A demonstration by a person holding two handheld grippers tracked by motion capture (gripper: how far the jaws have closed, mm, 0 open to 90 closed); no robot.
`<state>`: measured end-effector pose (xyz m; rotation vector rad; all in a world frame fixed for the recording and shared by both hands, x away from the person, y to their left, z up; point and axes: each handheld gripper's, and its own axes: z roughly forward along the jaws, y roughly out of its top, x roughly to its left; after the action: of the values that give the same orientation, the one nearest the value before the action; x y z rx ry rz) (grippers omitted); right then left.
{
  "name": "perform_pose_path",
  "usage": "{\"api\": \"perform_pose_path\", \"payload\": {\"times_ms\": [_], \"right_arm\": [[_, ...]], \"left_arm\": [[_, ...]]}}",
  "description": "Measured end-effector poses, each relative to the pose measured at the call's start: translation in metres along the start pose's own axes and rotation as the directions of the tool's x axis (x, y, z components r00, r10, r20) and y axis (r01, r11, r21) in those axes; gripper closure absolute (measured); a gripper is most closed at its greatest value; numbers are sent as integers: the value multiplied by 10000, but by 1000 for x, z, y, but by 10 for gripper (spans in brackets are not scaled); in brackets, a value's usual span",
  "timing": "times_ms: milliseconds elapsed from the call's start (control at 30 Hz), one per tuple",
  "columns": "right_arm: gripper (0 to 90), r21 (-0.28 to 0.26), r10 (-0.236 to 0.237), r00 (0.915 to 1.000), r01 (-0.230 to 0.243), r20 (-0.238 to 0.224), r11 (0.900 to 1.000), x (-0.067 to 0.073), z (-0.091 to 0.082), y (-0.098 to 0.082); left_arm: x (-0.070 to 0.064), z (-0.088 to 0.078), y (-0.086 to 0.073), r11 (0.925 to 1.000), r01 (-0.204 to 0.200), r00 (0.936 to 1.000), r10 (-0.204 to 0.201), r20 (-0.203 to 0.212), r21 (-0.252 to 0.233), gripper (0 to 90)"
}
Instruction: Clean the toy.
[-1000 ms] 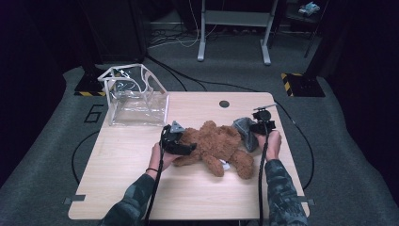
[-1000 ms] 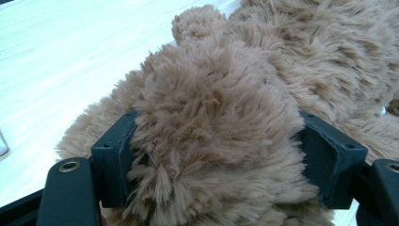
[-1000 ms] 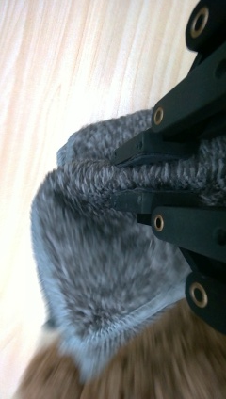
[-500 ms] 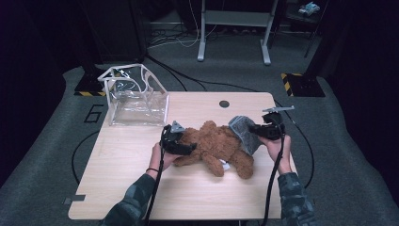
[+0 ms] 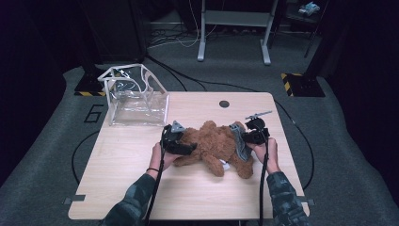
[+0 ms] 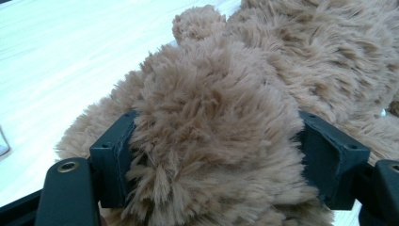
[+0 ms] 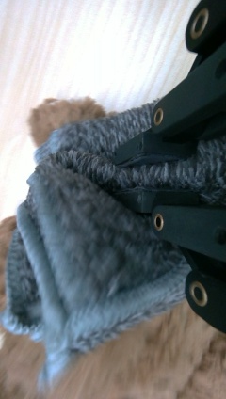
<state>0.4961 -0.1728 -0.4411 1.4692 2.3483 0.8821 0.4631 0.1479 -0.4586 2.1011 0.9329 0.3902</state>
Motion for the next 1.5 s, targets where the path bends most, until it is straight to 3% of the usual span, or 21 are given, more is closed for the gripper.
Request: {"api": "perform_pose_path", "payload": {"times_ms": [100, 333, 367, 467, 533, 600, 700, 800, 900, 1033, 1200, 1500], "right_arm": [[796, 632, -83, 10000, 80, 50, 9980, -4, 15, -4], [795, 1108, -19, 9999, 2, 155, 9938, -8, 32, -11], [795, 1170, -28, 9997, -2, 261, 9931, -8, 33, -10], [794, 1772, -723, 9913, 520, 1102, 9828, -6, 36, -12], [793, 1852, -791, 9884, 543, 1296, 9812, -9, 32, -12], [794, 1245, -334, 9922, 183, 1203, 9920, -15, 18, -13], [797, 271, 172, 9955, -198, 936, 9994, -18, -7, -10], [797, -933, 309, 9981, -259, 533, 9953, -17, -34, -5], [798, -1488, -48, 9996, 91, 293, 9888, -10, -48, 1], [797, -1500, -332, 9994, 322, -41, 9882, 3, -47, 8], [803, -887, -459, 9989, 460, 27, 9950, 15, -23, 6], [806, -603, -399, 9992, 398, -15, 9974, 11, -8, 0]], "left_arm": [[0, 0, 0, 10000, 49, 10000, -49, -14, -21, 236], [0, 0, 0, 10000, 12, 10000, -12, -2, 3, 236], [0, 0, 0, 10000, 14, 10000, -14, -24, 20, 236], [0, 0, 0, 10000, 29, 10000, -29, -14, 1, 236], [-1, 0, -1, 9999, 100, 9999, -100, -8, -34, 236], [-1, -1, -1, 10000, 74, 10000, -74, -4, -18, 236], [-1, -1, -1, 10000, 57, 10000, -57, -1, -10, 236], [-1, -1, -1, 10000, 49, 10000, -49, 3, 4, 235], [0, -1, 0, 10000, 11, 10000, -11, -11, 35, 235], [-1, -1, 0, 10000, 31, 10000, -31, 5, 46, 235], [-1, -1, 0, 10000, 43, 10000, -43, -4, 50, 236], [-3, 0, 1, 10000, 6, 10000, -6, -58, 69, 235]]}}
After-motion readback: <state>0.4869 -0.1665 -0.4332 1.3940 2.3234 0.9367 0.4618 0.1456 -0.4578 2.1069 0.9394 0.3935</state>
